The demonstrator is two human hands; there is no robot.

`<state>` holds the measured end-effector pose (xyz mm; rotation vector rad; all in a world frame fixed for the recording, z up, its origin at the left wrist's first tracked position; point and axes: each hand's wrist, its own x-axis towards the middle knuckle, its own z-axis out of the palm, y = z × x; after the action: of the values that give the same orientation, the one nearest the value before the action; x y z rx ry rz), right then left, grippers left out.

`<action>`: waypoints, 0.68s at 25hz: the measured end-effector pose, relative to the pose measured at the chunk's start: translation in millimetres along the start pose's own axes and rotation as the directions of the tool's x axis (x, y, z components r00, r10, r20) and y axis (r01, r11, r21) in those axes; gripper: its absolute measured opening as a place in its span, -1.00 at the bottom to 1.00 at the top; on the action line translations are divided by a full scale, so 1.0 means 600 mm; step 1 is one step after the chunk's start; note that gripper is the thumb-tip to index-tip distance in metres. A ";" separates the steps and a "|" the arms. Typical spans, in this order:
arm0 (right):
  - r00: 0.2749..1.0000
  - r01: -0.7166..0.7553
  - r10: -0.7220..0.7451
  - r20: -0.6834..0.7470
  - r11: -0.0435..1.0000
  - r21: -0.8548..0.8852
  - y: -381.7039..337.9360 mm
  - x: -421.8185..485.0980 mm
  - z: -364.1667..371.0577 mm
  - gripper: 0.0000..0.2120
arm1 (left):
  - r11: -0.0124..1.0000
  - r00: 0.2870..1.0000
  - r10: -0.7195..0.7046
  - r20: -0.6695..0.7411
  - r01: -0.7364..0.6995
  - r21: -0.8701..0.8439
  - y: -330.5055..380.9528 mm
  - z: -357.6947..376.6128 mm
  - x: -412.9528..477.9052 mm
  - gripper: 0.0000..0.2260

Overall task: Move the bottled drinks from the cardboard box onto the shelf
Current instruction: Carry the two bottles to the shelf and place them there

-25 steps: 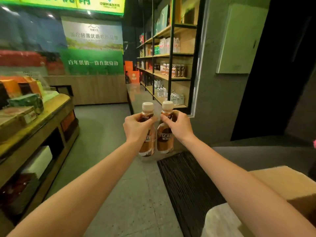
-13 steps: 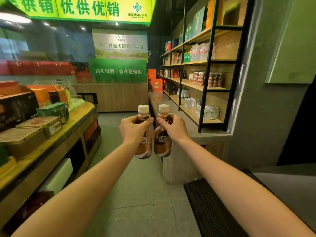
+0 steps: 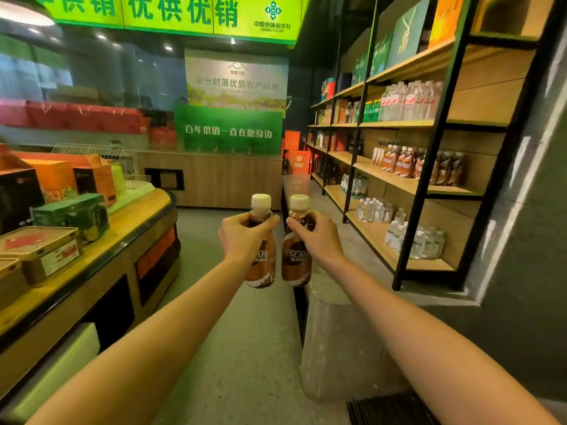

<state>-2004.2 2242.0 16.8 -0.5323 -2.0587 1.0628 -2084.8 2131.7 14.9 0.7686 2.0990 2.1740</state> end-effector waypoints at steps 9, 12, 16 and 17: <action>0.980 -0.042 0.031 -0.197 0.998 -0.052 0.177 0.406 0.089 -0.72 | 0.999 0.989 0.038 0.145 -0.035 -0.024 -0.133 0.184 0.426 -0.83; 0.963 -0.092 0.073 -0.258 0.994 -0.064 0.227 0.526 0.095 -0.73 | 1.000 0.976 0.029 0.216 -0.029 -0.004 -0.169 0.257 0.545 -0.84; 0.947 -0.136 0.113 -0.301 0.989 -0.056 0.314 0.677 0.084 -0.69 | 1.000 0.960 -0.013 0.281 0.017 -0.011 -0.226 0.374 0.684 -0.80; 0.942 -0.145 0.121 -0.313 0.988 -0.054 0.338 0.713 0.079 -0.68 | 1.000 0.954 -0.012 0.298 0.019 -0.019 -0.237 0.405 0.714 -0.82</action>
<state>-2307.7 2608.6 15.1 -0.8332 -1.8112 0.9134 -2418.6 2520.7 14.2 1.0026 1.9217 1.9249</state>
